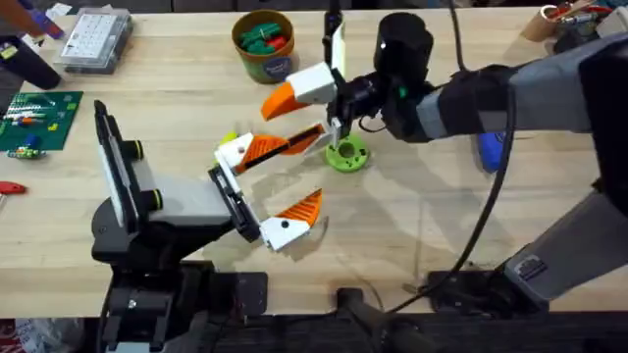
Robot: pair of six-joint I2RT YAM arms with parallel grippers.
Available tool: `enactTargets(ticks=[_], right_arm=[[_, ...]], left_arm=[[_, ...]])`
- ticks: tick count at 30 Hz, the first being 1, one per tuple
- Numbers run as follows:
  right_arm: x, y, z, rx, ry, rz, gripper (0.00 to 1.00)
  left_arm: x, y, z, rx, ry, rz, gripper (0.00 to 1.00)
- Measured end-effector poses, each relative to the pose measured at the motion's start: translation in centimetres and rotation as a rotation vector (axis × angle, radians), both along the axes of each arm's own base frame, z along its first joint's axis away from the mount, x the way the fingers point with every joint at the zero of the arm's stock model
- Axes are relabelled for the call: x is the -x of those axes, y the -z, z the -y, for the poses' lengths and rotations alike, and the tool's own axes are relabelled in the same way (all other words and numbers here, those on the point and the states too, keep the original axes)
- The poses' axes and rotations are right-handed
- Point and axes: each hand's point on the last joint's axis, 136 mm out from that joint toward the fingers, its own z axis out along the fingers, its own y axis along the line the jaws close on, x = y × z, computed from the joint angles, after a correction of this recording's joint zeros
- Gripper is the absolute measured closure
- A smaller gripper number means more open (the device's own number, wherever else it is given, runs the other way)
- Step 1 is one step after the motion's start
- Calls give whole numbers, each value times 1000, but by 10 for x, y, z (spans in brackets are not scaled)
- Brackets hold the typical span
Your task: Pick up the gripper from the table and insert it into the empty holder that is missing its gripper. Then pick up a screw, insert it into the mounting hole, and use the screwdriver to tighten it. Finally, clean up the table by picking up the vegetable and placing it into the bucket.
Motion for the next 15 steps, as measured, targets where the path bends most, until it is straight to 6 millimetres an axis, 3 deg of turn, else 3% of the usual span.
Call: enactTargets(ticks=[6, 15], right_arm=[[-34, 2, 10, -23, 149, 109, 6], [-97, -5, 42, -37, 390, 296, 6]], left_arm=[[0, 0, 0, 0, 0, 0, 14], [0, 0, 0, 0, 0, 0, 13]])
